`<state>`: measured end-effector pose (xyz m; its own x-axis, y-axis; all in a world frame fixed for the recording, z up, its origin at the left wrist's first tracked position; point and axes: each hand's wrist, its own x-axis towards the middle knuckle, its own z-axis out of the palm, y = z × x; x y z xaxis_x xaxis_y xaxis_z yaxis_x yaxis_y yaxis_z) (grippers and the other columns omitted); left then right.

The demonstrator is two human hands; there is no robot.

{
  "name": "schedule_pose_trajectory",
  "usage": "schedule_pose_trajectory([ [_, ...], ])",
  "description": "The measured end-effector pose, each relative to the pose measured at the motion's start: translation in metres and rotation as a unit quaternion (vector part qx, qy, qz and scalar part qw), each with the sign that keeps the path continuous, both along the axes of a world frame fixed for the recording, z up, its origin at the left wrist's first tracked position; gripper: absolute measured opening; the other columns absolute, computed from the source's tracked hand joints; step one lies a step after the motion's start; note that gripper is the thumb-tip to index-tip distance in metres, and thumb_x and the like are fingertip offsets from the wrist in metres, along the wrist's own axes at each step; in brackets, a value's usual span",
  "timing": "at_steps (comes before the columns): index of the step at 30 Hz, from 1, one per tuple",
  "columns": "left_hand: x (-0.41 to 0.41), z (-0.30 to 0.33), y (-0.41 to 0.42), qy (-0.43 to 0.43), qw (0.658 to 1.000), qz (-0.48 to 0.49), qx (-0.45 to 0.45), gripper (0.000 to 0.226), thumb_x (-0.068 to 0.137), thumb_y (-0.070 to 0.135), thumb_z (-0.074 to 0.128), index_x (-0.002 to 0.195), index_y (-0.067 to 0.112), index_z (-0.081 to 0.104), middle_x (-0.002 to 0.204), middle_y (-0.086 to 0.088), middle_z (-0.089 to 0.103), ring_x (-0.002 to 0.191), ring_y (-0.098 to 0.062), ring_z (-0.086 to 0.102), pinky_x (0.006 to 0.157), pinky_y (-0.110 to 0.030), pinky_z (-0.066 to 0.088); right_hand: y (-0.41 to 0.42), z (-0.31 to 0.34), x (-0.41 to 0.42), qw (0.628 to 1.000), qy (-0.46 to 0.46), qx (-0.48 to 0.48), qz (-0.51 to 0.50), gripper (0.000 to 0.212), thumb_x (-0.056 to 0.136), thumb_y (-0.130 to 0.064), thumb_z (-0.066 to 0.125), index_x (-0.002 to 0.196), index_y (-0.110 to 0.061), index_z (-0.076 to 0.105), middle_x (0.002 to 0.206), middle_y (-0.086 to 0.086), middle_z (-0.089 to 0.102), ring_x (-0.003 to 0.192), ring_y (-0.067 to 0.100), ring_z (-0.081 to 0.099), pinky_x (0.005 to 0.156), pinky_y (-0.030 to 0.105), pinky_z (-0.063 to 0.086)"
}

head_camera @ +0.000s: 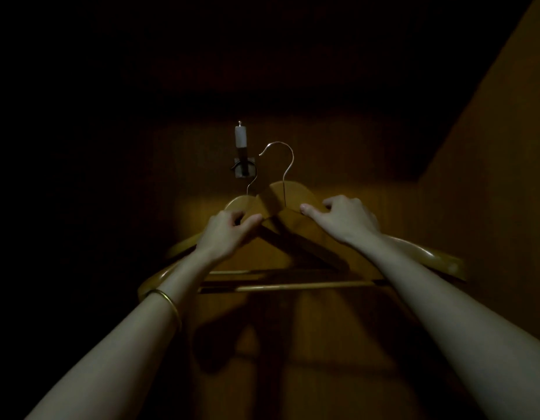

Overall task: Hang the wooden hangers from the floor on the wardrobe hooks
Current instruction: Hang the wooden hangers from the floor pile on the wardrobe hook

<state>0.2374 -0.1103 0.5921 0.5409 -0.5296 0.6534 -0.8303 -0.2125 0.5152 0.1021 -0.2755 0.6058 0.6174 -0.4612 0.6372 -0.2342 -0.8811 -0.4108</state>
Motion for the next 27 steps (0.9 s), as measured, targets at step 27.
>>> schedule_pose_trajectory([
  [27, 0.078, -0.001, -0.001, -0.07, 0.975, 0.21, -0.001, 0.031, 0.088, 0.046, 0.046, 0.1, 0.019, 0.055, 0.106, 0.001, 0.055, 0.091, -0.013, 0.056, 0.081, -0.032, 0.051, -0.023, 0.011, 0.111, 0.993, 0.045, 0.003, 0.109, 0.049, 0.086, -0.063, 0.038, 0.094, -0.021, 0.063, 0.084, 0.0, 0.063, 0.082, 0.021, 0.061, 0.084, 0.041, 0.049],
])
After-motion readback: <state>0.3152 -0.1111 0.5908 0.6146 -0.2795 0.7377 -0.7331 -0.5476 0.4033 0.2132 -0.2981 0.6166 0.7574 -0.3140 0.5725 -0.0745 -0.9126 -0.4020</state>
